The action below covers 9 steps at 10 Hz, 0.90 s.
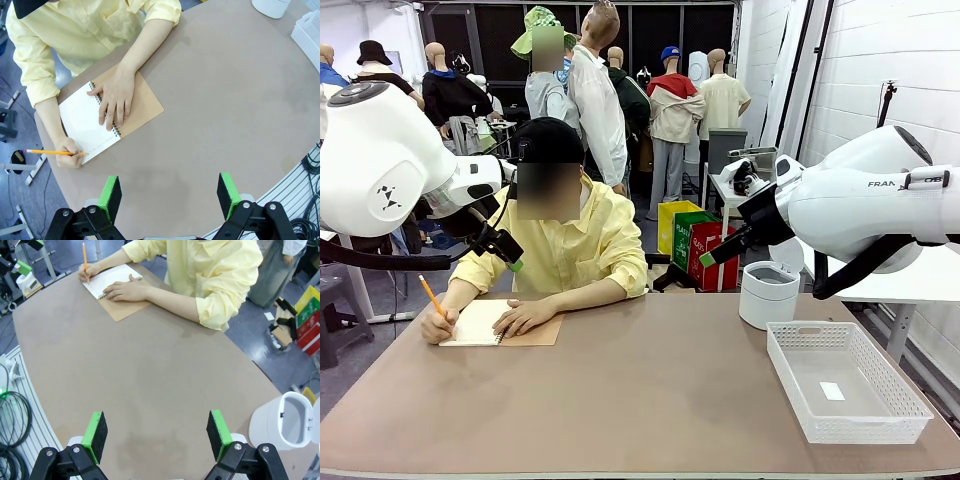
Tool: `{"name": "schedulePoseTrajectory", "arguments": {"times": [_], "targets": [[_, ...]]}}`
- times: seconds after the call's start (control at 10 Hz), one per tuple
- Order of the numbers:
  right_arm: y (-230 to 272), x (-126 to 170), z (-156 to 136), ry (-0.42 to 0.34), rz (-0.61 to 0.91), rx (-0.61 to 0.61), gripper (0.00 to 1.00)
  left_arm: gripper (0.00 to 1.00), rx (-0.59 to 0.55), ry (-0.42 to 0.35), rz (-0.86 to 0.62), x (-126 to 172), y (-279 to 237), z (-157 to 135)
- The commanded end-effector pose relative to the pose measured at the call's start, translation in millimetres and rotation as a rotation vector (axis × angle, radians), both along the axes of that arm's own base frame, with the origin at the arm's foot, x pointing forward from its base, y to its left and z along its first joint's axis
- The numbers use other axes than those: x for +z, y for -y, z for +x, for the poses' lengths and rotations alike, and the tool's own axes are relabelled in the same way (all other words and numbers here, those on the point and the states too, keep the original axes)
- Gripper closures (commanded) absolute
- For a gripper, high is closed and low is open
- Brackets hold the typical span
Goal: Sort the paper based on its condition.
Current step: If a person hands you a paper, place it in the Organizing basket , and if it's crumpled, put it in the Trash can.
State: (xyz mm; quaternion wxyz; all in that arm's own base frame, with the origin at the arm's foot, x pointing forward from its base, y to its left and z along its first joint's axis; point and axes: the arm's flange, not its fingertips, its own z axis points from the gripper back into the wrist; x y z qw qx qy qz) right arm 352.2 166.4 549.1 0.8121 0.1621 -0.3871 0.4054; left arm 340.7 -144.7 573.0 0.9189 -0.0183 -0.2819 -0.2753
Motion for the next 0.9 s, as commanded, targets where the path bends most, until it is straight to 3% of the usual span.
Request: {"name": "schedulePoseTrajectory", "arguments": {"times": [0.0,0.8], "targets": [[0.2,-0.8,-0.6,-0.007,0.003,0.002,0.0,0.0,-0.008,0.011,-0.001,-2.1,-1.2,1.3],[0.2,-0.8,-0.6,-0.007,0.003,0.002,0.0,0.0,-0.008,0.011,-0.001,-2.1,-1.2,1.3]]}}
